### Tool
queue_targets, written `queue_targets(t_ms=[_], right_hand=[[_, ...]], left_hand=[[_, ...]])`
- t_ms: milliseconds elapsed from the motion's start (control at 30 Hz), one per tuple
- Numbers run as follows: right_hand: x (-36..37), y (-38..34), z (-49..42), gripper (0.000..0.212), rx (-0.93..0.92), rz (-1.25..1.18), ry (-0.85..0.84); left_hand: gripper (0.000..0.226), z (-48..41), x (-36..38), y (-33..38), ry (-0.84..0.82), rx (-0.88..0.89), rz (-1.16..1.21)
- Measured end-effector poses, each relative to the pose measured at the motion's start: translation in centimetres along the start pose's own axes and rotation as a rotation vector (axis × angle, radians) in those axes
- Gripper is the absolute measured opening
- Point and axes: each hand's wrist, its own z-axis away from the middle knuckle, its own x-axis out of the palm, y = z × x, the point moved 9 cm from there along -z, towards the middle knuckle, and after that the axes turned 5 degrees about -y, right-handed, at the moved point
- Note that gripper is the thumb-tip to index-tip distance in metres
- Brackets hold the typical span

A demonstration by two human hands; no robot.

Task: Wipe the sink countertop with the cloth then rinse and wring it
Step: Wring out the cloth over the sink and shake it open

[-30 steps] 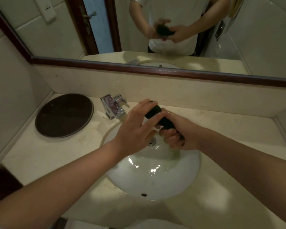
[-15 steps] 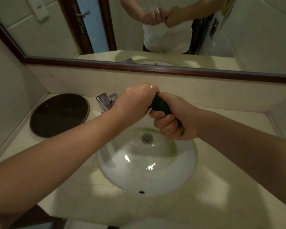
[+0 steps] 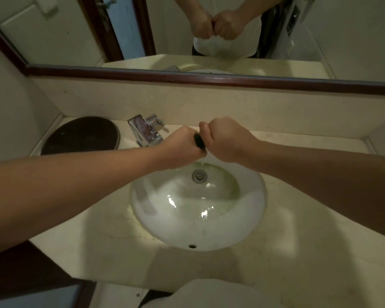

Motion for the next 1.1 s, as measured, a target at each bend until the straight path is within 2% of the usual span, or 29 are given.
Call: queue_targets(t_ms=[67, 133, 267, 333, 467, 567, 633, 667, 767, 833, 900, 967, 1000, 1100], right_hand=[[0.4, 0.0, -0.3, 0.053, -0.067, 0.020, 0.019], [0.8, 0.0, -0.6, 0.054, -0.089, 0.048, 0.035], [1.1, 0.4, -1.1, 0.055, -0.058, 0.035, 0.034], [2.1, 1.4, -1.0, 0.054, 0.020, -0.020, -0.008], [5.3, 4.1, -0.4, 0.054, 0.193, -0.288, -0.145], [7.0, 5.2, 0.1, 0.050, 0.321, -0.364, -0.269], [7.2, 5.8, 0.3, 0.031, 0.344, -0.387, -0.326], [6.9, 6.0, 0.6, 0.026, 0.367, -0.484, -0.332], [6.8, 7.4, 1.3, 0.031, 0.376, -0.955, -0.277], [9.9, 7.8, 2.5, 0.040, 0.486, -1.292, -0.314], [14.5, 8.7, 3.7, 0.046, 0.656, -1.167, -0.318], [16.8, 9.0, 4.3, 0.046, 0.638, -0.969, -0.271], [17.4, 8.6, 4.4, 0.047, 0.673, -1.012, -0.264], [18.5, 6.4, 4.2, 0.043, 0.738, -1.395, -0.309]], left_hand=[[0.022, 0.6, 0.8, -0.9, -0.017, -0.075, 0.247], [0.024, 0.7, 1.4, -1.8, -0.034, -0.126, 0.392], [0.025, 0.4, 2.3, -2.8, -0.080, -0.159, 0.484], [0.020, -0.2, 2.1, -3.0, -0.081, -0.134, 0.374], [0.016, -1.5, 0.8, -2.3, 0.032, 0.018, -0.290], [0.028, -1.1, 0.3, -3.9, 0.121, 0.044, -0.392], [0.033, -0.8, 0.2, -6.3, 0.144, -0.002, -0.296], [0.031, -0.5, 0.0, -7.6, 0.160, -0.043, -0.227], [0.019, 0.9, 0.2, -11.5, 0.198, -0.184, -0.051], [0.023, 1.8, 1.0, -13.0, 0.192, -0.241, 0.079], [0.026, 2.4, 1.5, -13.5, 0.202, -0.248, 0.147], [0.030, 2.9, 2.0, -13.6, 0.204, -0.214, 0.169], [0.031, 3.1, 2.1, -13.5, 0.200, -0.192, 0.175], [0.036, 3.6, 2.9, -13.1, 0.158, -0.138, 0.208]])
